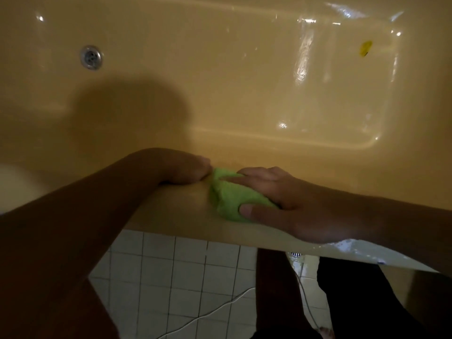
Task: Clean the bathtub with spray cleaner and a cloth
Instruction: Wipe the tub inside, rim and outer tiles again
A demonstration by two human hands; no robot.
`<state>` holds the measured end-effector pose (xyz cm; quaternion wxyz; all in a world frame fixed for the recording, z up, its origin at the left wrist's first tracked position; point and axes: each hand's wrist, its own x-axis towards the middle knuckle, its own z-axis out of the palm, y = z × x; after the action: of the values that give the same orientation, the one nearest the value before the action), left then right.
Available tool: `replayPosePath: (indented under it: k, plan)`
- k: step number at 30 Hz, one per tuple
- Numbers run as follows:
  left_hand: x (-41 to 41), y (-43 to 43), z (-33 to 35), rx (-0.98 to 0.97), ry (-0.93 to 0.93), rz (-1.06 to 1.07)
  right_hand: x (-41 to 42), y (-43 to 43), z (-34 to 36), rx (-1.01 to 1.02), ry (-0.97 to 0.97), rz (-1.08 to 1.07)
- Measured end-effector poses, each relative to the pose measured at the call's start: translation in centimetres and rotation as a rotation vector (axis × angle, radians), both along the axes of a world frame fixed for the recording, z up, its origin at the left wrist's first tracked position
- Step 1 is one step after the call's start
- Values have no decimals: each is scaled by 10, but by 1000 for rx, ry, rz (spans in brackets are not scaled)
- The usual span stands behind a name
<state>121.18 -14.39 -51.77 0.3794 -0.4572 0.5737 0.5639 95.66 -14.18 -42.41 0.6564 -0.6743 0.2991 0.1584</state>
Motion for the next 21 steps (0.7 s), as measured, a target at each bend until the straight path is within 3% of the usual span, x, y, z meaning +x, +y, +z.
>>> replayPosePath:
  k: [5,13,16,21]
  plan:
    - [8,2,-9,-51,22,-24,11,-17,-53,151,111,-144]
    - [12,1,-27,-71,33,-81,9,-41,-229,48,472,-74]
    - [13,1,-28,-79,39,-116,20,-41,-223,27,485,-47]
    - [22,4,-17,-79,-13,-52,27,-28,-114,151,218,-88]
